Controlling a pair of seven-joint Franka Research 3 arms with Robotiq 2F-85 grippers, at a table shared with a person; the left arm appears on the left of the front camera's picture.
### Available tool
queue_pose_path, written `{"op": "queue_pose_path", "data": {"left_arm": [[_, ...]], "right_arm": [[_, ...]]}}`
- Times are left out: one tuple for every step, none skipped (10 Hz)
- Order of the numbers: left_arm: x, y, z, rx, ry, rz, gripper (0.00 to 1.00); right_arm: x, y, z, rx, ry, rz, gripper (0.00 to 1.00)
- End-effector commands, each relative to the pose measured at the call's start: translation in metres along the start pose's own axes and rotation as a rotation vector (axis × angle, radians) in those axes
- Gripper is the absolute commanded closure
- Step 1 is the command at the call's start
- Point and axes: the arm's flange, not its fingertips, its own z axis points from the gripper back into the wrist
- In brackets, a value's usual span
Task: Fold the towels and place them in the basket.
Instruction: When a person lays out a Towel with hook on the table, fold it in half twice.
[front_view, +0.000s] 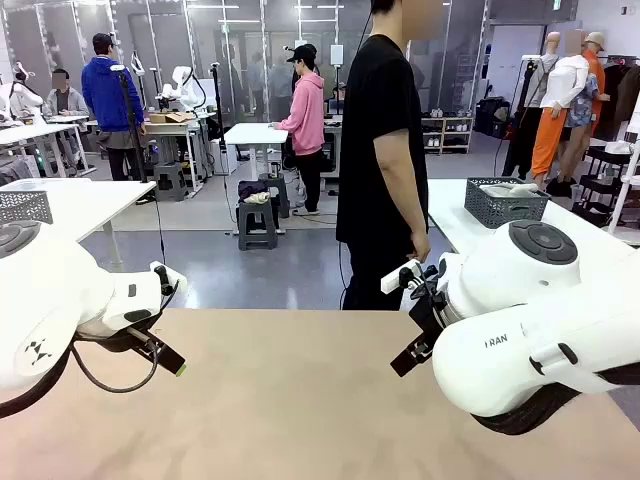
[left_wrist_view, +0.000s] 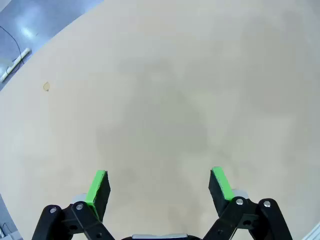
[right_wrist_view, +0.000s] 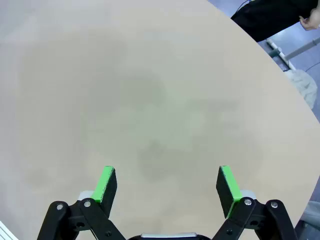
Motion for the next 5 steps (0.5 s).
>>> {"op": "queue_pose_path", "data": {"left_arm": [[0.0001, -0.0001, 0.0, 0.0, 0.0, 0.0, 0.0], [0.0001, -0.0001, 0.0, 0.0, 0.0, 0.0, 0.0], [0.0001, -0.0001, 0.0, 0.0, 0.0, 0.0, 0.0], [0.0001, -0.0001, 0.0, 0.0, 0.0, 0.0, 0.0], [0.0001, -0.0001, 0.0, 0.0, 0.0, 0.0, 0.0]], "right_arm": [[0.0, 0.0, 0.0, 0.0, 0.0, 0.0, 0.0], [0.0, 0.0, 0.0, 0.0, 0.0, 0.0, 0.0], [0.0, 0.0, 0.0, 0.0, 0.0, 0.0, 0.0], [0.0, 0.0, 0.0, 0.0, 0.0, 0.0, 0.0], [0.0, 0.0, 0.0, 0.0, 0.0, 0.0, 0.0]]}}
